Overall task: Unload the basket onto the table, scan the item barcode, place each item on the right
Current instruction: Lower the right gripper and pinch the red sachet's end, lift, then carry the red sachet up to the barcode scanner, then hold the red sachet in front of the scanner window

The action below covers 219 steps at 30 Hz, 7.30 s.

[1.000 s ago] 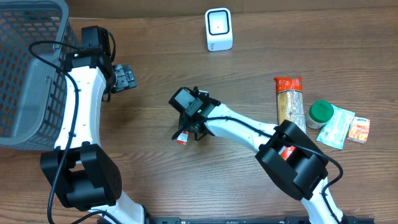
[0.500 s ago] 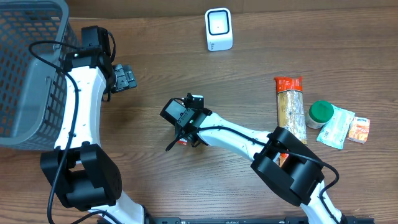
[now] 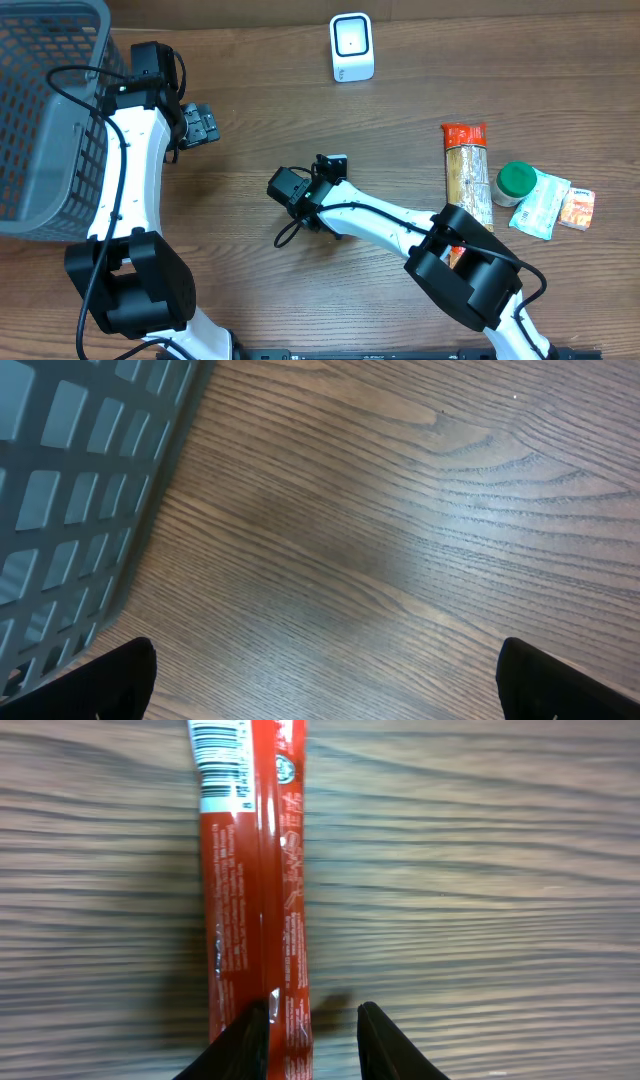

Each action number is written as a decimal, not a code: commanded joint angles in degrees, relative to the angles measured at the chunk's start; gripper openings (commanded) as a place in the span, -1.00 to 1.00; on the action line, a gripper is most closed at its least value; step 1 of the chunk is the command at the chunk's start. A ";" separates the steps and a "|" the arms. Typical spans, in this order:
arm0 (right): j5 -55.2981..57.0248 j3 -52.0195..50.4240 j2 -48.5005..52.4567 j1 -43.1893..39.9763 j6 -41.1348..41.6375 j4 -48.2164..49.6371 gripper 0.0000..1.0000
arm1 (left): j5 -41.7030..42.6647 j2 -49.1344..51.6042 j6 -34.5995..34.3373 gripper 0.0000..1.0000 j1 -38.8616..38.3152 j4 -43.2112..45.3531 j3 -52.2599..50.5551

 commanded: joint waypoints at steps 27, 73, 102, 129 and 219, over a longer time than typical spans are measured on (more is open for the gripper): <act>-26.16 4.15 -10.43 -16.33 -33.22 -14.29 -0.27 | 0.28 -0.46 0.66 0.99 -0.37 0.00 1.01; -29.86 -12.96 -6.67 -16.52 -27.85 1.25 -0.62 | 0.28 -0.46 0.66 0.99 -0.37 0.00 1.01; -8.57 -4.63 -19.10 -7.85 -23.67 -2.01 -0.93 | 0.28 -0.46 0.66 0.99 -0.37 0.00 1.01; -16.74 -4.63 -19.12 -11.56 -23.67 -2.03 -0.93 | 0.28 -0.46 0.66 1.00 -0.37 0.00 1.01; 41.48 34.91 26.16 -21.33 -79.73 13.99 -0.93 | 0.28 -0.46 0.66 0.99 -0.37 0.00 1.01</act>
